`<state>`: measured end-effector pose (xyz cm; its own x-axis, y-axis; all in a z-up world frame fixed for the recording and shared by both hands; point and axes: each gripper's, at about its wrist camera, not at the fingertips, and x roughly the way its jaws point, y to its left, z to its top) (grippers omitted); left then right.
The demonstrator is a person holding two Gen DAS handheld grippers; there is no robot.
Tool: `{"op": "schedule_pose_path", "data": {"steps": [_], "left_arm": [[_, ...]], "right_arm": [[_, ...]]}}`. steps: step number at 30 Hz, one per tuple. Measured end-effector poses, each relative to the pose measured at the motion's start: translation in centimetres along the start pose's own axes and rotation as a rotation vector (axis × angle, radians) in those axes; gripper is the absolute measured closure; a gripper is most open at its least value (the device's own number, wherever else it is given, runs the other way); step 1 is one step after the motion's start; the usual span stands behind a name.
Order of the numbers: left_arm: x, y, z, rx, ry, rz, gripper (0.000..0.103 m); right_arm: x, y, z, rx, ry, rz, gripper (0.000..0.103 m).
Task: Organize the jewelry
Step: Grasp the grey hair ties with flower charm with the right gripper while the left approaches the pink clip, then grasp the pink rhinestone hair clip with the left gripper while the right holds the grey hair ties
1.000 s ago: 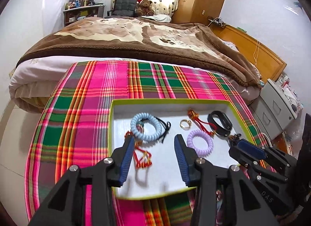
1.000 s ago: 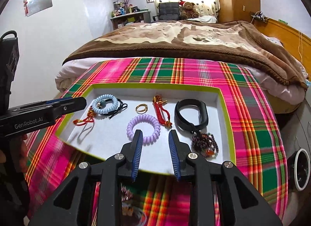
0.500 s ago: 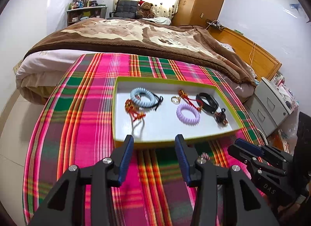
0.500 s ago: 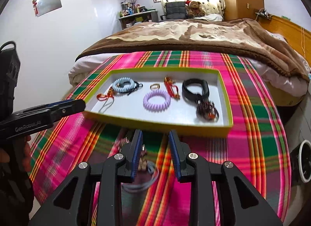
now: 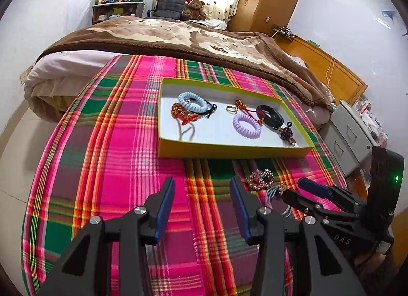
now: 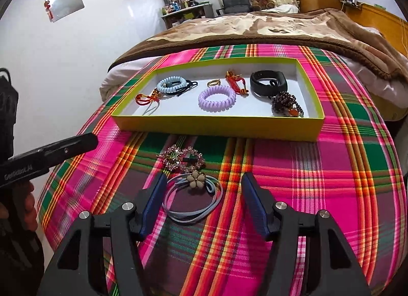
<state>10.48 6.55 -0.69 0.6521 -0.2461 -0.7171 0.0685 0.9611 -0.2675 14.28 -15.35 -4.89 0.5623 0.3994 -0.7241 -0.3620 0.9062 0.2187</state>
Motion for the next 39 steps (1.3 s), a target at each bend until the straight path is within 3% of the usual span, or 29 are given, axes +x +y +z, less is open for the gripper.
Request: {"op": "schedule_pose_path", "data": {"steps": [16, 18, 22, 24, 30, 39], "left_arm": [[0.2, 0.0, -1.0, 0.000, 0.021, -0.014, 0.057], [0.3, 0.0, -1.0, 0.002, 0.026, -0.012, 0.057], [0.4, -0.2, -1.1, 0.008, 0.031, -0.013, 0.057], [0.4, -0.3, -1.1, 0.010, 0.032, -0.013, 0.056], [0.5, -0.5, -1.1, 0.015, 0.037, -0.013, 0.057], [1.0, -1.0, -1.0, 0.030, 0.047, -0.018, 0.056]], "right_arm": [[1.7, 1.6, -0.1, -0.075, 0.062, -0.101, 0.043], [1.8, 1.8, 0.0, -0.083, 0.064, -0.115, 0.058], [1.8, 1.7, 0.0, -0.081, 0.063, -0.121, 0.066], [1.8, 1.6, 0.0, -0.076, 0.061, -0.130, 0.077], [1.5, 1.0, 0.0, -0.044, 0.057, -0.128, 0.094], [0.3, 0.2, -0.1, -0.013, 0.018, -0.126, 0.099]]}}
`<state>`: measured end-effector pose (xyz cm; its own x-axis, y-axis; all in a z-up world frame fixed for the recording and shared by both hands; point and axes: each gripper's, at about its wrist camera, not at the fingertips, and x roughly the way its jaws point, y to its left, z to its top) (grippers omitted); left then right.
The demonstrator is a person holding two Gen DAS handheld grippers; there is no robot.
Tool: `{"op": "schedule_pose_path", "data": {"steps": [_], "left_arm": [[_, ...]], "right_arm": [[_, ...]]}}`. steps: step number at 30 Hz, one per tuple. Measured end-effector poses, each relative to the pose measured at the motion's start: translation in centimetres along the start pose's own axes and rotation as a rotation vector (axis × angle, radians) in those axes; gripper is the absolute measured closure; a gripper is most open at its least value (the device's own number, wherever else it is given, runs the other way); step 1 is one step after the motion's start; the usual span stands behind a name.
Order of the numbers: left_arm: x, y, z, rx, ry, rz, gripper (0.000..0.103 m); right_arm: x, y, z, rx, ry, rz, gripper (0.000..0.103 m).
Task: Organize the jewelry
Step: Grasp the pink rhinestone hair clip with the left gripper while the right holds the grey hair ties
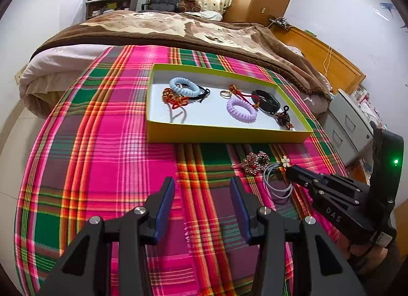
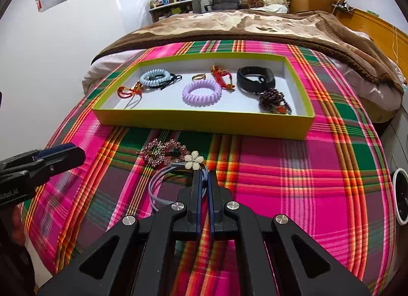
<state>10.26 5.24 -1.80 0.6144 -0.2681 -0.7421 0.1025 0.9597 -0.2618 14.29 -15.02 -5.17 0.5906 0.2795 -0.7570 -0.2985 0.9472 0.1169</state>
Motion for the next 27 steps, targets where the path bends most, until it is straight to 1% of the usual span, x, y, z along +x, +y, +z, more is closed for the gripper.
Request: {"op": "schedule_pose_path", "data": {"steps": [4, 10, 15, 17, 20, 23, 27], "left_arm": [[0.5, -0.6, 0.2, 0.015, 0.005, -0.012, 0.056], [1.5, -1.7, 0.7, 0.062, 0.024, -0.036, 0.056], [2.5, -3.3, 1.4, 0.126, 0.031, -0.056, 0.056], [3.1, -3.9, 1.7, 0.153, 0.038, -0.059, 0.052], [4.2, -5.0, 2.0, 0.203, 0.062, -0.090, 0.051], [5.2, -6.0, 2.1, 0.246, 0.081, -0.079, 0.051], [5.9, -6.6, 2.1, 0.267, 0.092, -0.070, 0.051]], "right_arm": [[-0.7, -0.6, 0.0, 0.020, -0.019, -0.003, 0.099], [-2.3, -1.6, -0.1, 0.041, -0.057, -0.016, 0.099], [-3.4, -2.3, -0.1, 0.052, -0.081, -0.040, 0.099], [-3.6, -2.6, -0.2, 0.059, -0.084, -0.039, 0.099], [-4.0, -2.9, -0.3, 0.062, -0.092, -0.047, 0.099], [-4.3, -3.2, -0.3, 0.071, -0.099, -0.047, 0.099], [-4.4, -3.5, -0.3, 0.079, -0.103, -0.040, 0.099]]}}
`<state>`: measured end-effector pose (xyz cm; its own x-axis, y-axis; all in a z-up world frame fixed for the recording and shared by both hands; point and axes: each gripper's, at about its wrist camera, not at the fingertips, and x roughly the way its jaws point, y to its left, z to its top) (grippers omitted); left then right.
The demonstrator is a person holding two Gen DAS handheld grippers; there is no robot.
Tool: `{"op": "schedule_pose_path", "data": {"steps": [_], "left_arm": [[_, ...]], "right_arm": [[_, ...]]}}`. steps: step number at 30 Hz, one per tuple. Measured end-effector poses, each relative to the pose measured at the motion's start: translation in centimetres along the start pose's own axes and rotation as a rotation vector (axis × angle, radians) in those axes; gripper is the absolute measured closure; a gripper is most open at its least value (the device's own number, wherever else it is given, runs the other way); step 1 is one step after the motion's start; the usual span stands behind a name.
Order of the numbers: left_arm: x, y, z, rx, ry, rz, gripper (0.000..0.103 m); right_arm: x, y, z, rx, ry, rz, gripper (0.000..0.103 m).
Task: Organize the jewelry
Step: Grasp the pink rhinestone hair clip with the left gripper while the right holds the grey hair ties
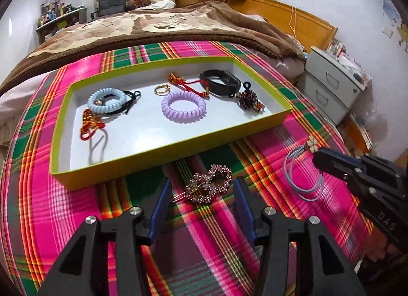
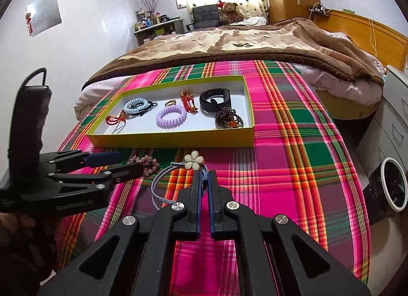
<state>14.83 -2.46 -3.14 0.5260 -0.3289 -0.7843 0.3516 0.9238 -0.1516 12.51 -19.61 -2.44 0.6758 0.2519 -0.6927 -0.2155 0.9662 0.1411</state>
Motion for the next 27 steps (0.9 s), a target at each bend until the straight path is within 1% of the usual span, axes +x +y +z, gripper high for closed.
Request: {"op": "schedule_pose_path", "data": {"steps": [2, 6, 8, 11, 16, 18, 19, 20, 22, 23, 25, 27], "left_arm": [[0.5, -0.3, -0.2, 0.020, 0.019, 0.012, 0.051], [0.5, -1.2, -0.3, 0.076, 0.008, 0.053, 0.051], [0.8, -1.4, -0.3, 0.081, 0.019, 0.047, 0.051], [0.9, -1.7, -0.3, 0.099, 0.011, 0.074, 0.051], [0.9, -1.7, -0.2, 0.100, 0.006, 0.072, 0.051], [0.9, -1.6, -0.2, 0.098, 0.003, 0.070, 0.056], [0.9, -1.6, -0.2, 0.100, 0.002, 0.068, 0.062], [0.9, -1.7, -0.2, 0.103, 0.002, 0.065, 0.064], [0.9, -1.8, -0.1, 0.105, 0.002, 0.066, 0.064], [0.9, -1.8, -0.1, 0.105, 0.002, 0.064, 0.068], [0.9, -1.7, -0.1, 0.100, 0.001, 0.054, 0.080], [0.9, -1.6, -0.1, 0.098, 0.003, 0.051, 0.080]], "right_arm": [[0.0, 0.0, 0.0, 0.001, -0.001, 0.001, 0.099], [0.0, -0.2, 0.2, 0.005, -0.008, 0.009, 0.099], [0.0, -0.2, 0.3, 0.004, -0.010, 0.010, 0.099], [0.0, -0.2, 0.3, 0.005, -0.010, 0.011, 0.099], [0.1, -0.2, 0.4, 0.009, -0.013, 0.008, 0.099], [0.1, -0.3, 0.5, 0.012, -0.013, 0.010, 0.099], [0.1, -0.3, 0.5, 0.013, -0.012, 0.008, 0.099], [0.2, -0.4, 0.4, 0.014, -0.012, 0.007, 0.099], [0.3, -0.4, 0.4, 0.016, -0.010, 0.008, 0.099], [0.3, -0.5, 0.4, 0.017, -0.010, 0.007, 0.099], [0.3, -0.5, 0.4, 0.018, -0.008, 0.008, 0.099], [0.4, -0.5, 0.4, 0.018, -0.006, 0.008, 0.099]]}}
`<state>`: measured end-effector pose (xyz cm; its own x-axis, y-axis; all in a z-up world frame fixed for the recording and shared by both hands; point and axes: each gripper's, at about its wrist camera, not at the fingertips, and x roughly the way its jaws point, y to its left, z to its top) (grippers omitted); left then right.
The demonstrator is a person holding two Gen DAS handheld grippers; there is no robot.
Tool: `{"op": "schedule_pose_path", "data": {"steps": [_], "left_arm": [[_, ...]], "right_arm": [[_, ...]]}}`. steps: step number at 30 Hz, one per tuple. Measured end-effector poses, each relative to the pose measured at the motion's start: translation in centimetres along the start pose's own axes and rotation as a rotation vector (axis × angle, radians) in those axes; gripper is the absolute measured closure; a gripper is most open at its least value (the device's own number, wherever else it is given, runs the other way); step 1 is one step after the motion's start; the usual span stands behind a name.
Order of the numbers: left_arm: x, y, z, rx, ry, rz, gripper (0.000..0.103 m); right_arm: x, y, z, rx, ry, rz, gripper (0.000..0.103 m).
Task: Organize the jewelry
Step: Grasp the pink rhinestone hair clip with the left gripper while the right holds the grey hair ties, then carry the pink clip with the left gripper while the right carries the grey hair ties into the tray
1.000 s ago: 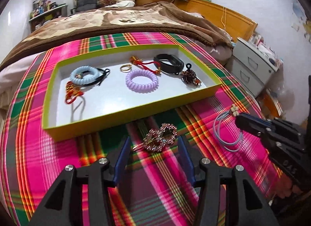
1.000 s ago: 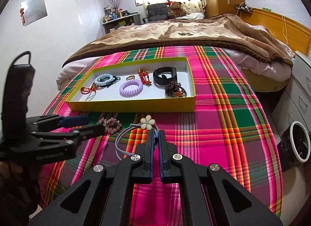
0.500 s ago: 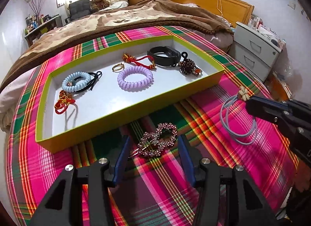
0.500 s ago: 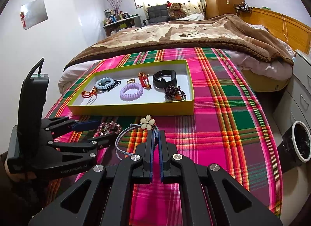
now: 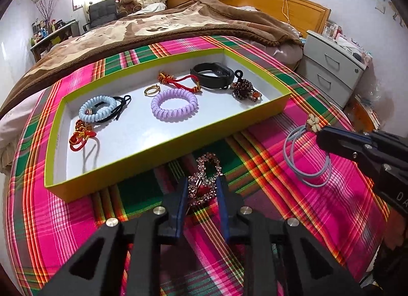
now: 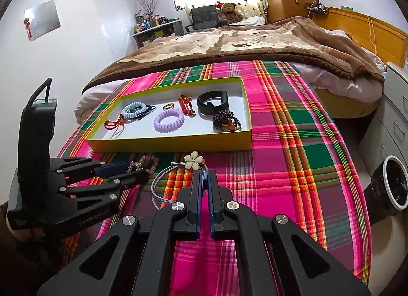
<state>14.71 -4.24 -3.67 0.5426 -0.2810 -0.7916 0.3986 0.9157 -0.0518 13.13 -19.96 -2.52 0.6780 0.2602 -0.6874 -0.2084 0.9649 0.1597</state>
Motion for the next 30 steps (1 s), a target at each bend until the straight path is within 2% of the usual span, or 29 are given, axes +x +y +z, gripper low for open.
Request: {"op": "schedule_pose_path", "data": {"steps": [10, 21, 30], "left_arm": [[-0.4, 0.4, -0.1, -0.018, -0.010, 0.000, 0.080], [-2.8, 1.1, 0.1, -0.058, -0.062, 0.013, 0.080], [-4.9, 3.6, 1.4, -0.140, -0.122, 0.029, 0.080]], "right_arm": [[-0.1, 0.1, 0.0, 0.004, -0.003, -0.001, 0.099], [-1.1, 0.3, 0.6, 0.006, -0.028, 0.013, 0.099], [-1.7, 1.1, 2.6, 0.006, -0.070, 0.030, 0.099]]}}
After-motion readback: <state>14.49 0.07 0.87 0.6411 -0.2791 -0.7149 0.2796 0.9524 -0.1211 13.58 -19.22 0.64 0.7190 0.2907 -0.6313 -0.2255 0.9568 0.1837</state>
